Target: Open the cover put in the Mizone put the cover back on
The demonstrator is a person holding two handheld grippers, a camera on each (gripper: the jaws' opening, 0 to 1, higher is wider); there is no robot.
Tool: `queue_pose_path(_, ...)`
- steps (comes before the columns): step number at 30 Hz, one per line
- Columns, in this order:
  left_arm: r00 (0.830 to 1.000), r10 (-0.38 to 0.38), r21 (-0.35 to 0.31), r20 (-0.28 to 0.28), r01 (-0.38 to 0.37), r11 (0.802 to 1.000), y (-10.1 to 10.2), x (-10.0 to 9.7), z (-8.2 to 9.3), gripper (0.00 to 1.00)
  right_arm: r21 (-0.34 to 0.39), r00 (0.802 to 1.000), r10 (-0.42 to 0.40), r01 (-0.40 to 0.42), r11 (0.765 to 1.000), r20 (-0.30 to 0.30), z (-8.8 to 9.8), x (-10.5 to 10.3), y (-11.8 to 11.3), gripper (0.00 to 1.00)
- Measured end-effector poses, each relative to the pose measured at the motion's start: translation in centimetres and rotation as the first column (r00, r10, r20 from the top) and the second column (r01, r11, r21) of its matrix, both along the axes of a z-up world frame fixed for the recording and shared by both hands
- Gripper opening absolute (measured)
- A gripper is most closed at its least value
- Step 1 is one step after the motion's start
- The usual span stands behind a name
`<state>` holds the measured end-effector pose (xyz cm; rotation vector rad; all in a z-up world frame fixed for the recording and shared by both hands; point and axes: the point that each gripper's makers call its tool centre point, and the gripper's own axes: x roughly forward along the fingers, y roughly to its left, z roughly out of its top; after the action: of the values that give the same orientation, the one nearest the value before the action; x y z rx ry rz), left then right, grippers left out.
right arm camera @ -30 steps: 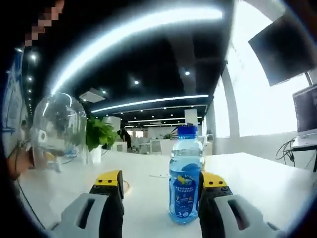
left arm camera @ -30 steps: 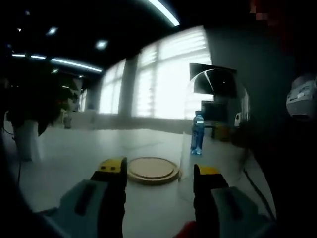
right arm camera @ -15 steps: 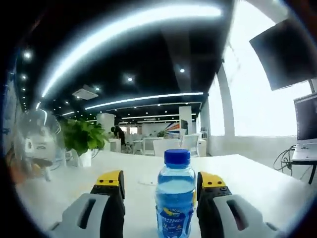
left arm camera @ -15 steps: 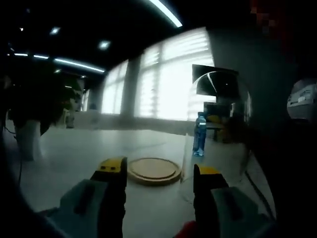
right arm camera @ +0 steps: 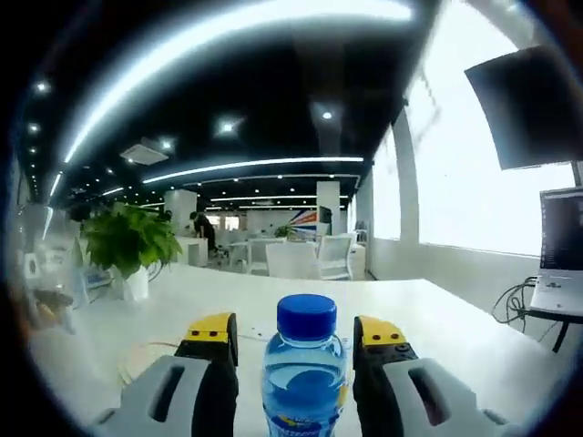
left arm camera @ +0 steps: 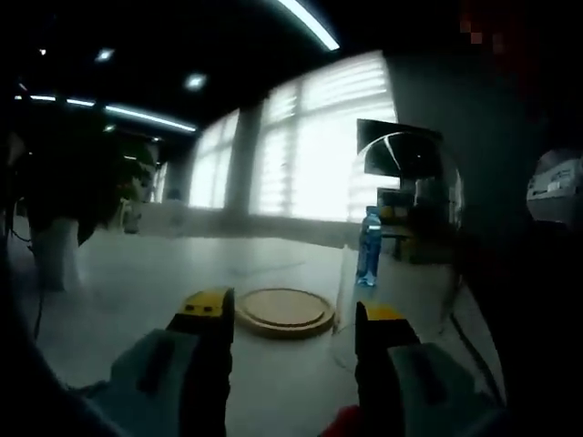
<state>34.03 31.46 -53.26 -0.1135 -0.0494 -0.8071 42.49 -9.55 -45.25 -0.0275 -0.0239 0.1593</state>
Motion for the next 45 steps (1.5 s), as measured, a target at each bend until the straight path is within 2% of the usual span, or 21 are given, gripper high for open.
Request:
queue_pose_path(4,1.0,-0.001,0.008,0.012,0.001,1.0,0.0,-0.1,0.1,0.45,-0.004,1.0,-0.012,0.013,1.0,0.012,0.3,0.6,0.0,0.44)
queue_pose_path(7,1.0,0.008,-0.009,0.014,-0.008,1.0,0.4,0.0,0.4,0.44,-0.007,1.0,-0.013,0.013,1.0,0.013,0.4,1.0,0.1,0.43)
queue_pose_path(11,1.0,0.007,-0.036,0.013,-0.006,0.999,0.6,0.0,0.7,0.43,0.001,1.0,-0.02,0.02,1.0,0.006,0.3,1.4,0.0,0.33)
queue_pose_path(15,1.0,-0.002,-0.055,0.02,0.003,0.998,0.5,-0.2,1.1,0.43,0.0,0.999,-0.04,0.04,0.999,0.015,0.6,1.8,-0.4,0.33)
queue_pose_path(19,1.0,0.003,-0.027,0.006,-0.003,1.0,0.3,0.1,0.4,0.43,0.013,0.999,-0.049,0.049,0.999,0.014,0.7,2.3,-0.7,0.33)
queue_pose_path(22,1.0,0.0,0.002,0.001,0.0,1.0,0.0,0.1,-0.1,0.43,-0.006,0.998,-0.066,0.066,0.998,0.009,0.6,2.8,-0.8,0.3)
queue_pose_path(24,1.0,0.002,0.022,-0.002,-0.002,1.0,-0.1,0.2,-0.4,0.42,0.026,0.999,-0.053,0.053,0.998,-0.007,0.3,3.0,-0.6,0.26)
queue_pose_path(35,1.0,-0.003,0.013,0.007,0.003,1.0,0.0,0.1,-0.2,0.42,0.024,0.999,-0.051,0.051,0.998,-0.008,0.3,3.0,-0.5,0.26)
queue_pose_path(45,1.0,0.0,-0.008,-0.01,0.0,1.0,0.1,0.1,-0.1,0.4,0.01,0.998,-0.065,0.065,0.998,0.023,0.4,2.8,-0.5,0.26)
